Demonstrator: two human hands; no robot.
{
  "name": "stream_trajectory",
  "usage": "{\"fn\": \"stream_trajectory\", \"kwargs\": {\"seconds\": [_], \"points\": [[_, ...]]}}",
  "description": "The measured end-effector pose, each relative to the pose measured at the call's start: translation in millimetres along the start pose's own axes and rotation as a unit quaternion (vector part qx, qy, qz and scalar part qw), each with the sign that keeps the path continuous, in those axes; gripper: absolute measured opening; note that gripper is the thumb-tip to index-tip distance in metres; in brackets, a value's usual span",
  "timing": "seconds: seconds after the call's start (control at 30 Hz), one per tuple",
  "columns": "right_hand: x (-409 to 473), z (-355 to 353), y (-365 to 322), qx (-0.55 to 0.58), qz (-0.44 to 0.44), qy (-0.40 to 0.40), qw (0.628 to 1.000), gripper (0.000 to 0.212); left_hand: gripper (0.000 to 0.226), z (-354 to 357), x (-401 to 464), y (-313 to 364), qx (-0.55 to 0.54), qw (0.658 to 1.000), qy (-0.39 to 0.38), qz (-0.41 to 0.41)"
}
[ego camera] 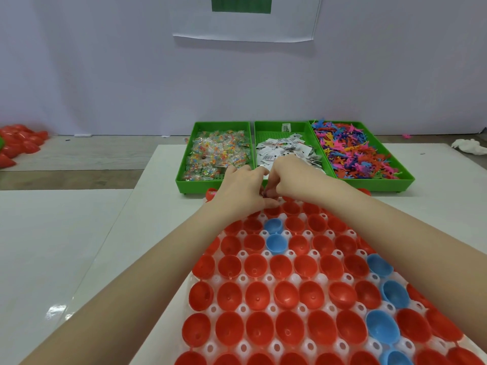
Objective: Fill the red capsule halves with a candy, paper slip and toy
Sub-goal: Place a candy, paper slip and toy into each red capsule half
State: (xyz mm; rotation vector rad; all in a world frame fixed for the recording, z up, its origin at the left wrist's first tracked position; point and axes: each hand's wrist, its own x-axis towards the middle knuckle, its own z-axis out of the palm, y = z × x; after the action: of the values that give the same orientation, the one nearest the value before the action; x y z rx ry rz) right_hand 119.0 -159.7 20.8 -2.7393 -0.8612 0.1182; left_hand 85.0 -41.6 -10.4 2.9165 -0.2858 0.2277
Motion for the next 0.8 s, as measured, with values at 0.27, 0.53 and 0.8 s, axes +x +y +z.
{"fn": "stream_trajectory", "kwargs": {"seconds": [0.27,0.53,0.8], "points": [[-9.1,1.8,1.2,-0.036,0.004,0.012,0.999,0.005,0.051,-3.3,-1.8,1.2,0.035,0.999,0.012,0.023],[-15.8,-26.9,23.2,0.157,0.028,0.049,0.986,0.015,0.043,-4.7,-0.9,-0.9,0.08,0.995,0.012,0.058],[-22.7,-21.8,115.1,0.123,0.319,0.202,0.918,0.027,0.059,-11.3,-9.8,-15.2,-0.107,0.981,0.157,0.032]]}}
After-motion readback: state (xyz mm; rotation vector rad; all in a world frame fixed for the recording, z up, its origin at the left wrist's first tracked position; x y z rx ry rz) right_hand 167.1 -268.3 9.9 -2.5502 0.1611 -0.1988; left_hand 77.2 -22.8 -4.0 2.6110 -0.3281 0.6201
